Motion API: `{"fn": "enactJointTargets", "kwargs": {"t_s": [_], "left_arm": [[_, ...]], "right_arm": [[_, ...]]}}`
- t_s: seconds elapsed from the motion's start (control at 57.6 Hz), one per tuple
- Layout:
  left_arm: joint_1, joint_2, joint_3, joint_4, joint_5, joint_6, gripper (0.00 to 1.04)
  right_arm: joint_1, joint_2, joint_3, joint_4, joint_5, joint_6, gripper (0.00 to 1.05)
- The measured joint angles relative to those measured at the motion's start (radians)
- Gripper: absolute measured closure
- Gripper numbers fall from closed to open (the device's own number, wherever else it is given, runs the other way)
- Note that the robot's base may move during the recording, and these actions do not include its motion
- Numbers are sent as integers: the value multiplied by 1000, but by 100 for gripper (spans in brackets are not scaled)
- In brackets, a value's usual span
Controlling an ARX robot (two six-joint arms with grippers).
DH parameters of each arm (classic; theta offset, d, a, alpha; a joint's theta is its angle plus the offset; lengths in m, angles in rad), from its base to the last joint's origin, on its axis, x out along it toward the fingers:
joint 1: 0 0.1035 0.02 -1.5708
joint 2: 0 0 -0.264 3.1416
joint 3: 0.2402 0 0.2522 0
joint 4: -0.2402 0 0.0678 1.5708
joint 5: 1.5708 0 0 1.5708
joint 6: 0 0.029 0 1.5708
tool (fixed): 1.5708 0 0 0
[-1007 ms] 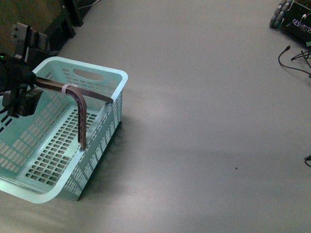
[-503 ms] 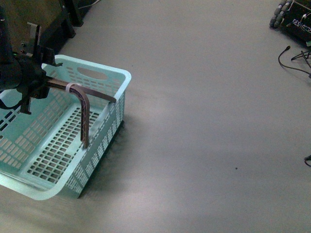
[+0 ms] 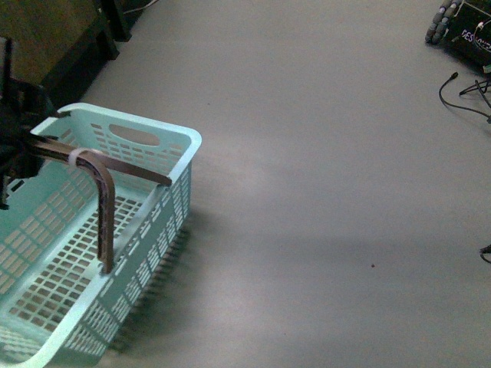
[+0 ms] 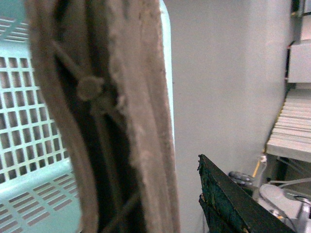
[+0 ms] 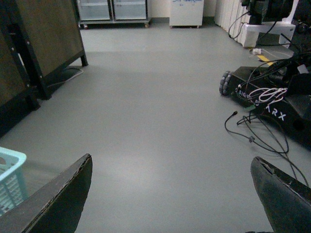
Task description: Pick lemon and mango into basket
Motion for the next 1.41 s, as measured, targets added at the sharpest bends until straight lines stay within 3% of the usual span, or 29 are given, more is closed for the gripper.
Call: {"fn": "enactJointTargets", "kwargs": {"t_s": [0.208,0.521,0.659,0.833,1.406], "left_arm": [[64,-334,-158,-114,40,-10,76],[224,-900,-207,-533,164,-41,76],[113,-1012,-138,-650,-13,-56,76],[53,-1132,-63,-772,45,-99,76],[49,-1143,-47,-778,24,-94,76]], "right_arm": [[0,0,0,0,0,0,9],[0,0,0,0,0,0,9],[0,0,0,0,-2,0,9],[0,0,0,0,-1,0,9],[0,0,0,0,0,0,9]]}}
